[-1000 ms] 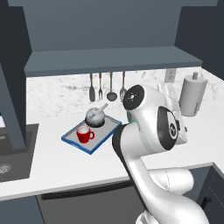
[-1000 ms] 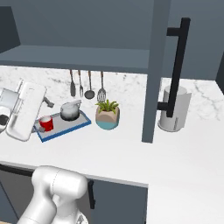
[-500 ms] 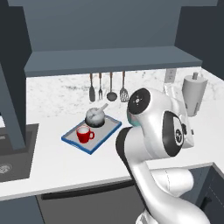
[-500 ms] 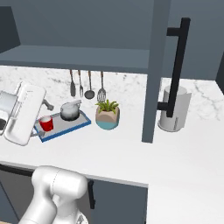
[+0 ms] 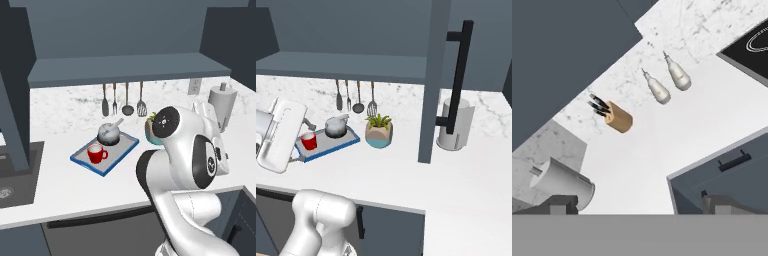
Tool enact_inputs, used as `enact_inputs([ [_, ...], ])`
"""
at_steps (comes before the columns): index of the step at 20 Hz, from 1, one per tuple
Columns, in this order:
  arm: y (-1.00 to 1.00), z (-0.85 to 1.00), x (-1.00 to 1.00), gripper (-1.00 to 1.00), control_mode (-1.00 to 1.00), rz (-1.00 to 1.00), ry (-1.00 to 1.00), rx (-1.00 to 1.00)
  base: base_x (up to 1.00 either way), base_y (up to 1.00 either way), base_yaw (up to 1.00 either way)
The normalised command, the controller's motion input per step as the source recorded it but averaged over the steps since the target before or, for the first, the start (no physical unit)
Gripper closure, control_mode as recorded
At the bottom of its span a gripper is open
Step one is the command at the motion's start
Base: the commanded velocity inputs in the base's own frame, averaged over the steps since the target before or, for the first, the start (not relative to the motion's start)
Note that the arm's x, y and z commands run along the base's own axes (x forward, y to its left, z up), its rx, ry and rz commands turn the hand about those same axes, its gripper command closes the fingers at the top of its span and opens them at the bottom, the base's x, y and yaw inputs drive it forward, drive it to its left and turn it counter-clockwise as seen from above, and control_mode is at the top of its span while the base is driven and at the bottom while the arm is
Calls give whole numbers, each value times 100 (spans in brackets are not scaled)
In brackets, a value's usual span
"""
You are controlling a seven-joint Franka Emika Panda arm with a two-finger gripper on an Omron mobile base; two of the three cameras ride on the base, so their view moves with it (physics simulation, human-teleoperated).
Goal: Pick the kettle from the counter and place it on the tray. Then pick the mug from the cabinet and place it on the tray. Then close the cabinet doors.
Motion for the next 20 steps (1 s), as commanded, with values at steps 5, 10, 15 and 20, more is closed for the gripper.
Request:
enact_inputs([
  [5,-12,0,-12,-100,-100,0,0,-4,0,0,0],
  [10,-26,0,-13,-100,-100,-3,0,-4,0,0,0],
  [15,-36,0,-10,-100,-100,-6,0,-1,0,0,0],
  [20,-33,0,-15,-100,-100,-9,0,0,0,0,0],
])
